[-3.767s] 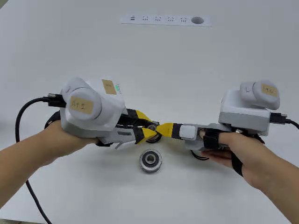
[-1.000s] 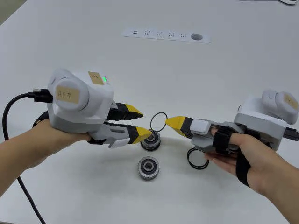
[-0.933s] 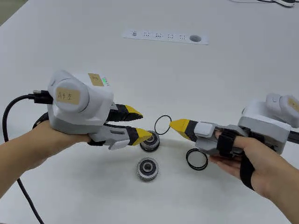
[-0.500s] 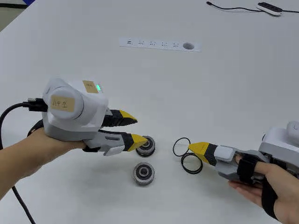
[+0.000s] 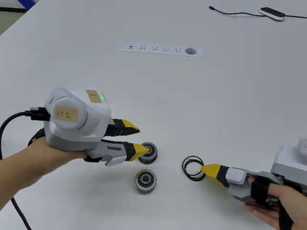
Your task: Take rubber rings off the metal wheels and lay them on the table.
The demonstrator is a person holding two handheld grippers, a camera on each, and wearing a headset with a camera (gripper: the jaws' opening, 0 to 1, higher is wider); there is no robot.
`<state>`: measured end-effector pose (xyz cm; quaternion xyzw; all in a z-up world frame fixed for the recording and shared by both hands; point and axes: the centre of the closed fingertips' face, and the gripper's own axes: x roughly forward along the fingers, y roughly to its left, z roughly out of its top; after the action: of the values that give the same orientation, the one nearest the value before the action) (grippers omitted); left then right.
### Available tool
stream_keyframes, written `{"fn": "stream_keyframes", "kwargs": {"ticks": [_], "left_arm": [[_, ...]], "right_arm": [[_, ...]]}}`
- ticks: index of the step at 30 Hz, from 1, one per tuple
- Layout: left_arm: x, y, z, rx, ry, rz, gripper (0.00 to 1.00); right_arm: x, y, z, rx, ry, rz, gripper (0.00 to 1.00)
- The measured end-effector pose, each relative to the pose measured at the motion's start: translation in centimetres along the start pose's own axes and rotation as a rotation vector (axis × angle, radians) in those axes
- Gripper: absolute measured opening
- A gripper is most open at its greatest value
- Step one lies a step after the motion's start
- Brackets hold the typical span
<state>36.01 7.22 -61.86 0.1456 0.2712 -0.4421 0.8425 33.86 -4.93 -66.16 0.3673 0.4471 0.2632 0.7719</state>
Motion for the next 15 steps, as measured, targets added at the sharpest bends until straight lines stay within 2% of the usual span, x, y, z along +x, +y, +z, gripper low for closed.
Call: {"fn": "stream_keyframes", "kwargs": {"ticks": [5,10,15], "left_arm": [[0.0,0.0,-0.1,0.003,0.005,0.001,0.29],[0.2,0.2,-0.2,0.004,0.010,0.001,0.29],[0.6,0.2,-0.4,0.016,0.024,-0.004,0.28]], "right_arm": [[-0.5,-0.5,0.3,-0.032,0.001,-0.020,0.07],[-1.2,-0.3,1.1,-0.047,-0.032,-0.026,0.09],[-1.0,0.9,2.3,-0.085,-0.087,0.028,0.11]]}}
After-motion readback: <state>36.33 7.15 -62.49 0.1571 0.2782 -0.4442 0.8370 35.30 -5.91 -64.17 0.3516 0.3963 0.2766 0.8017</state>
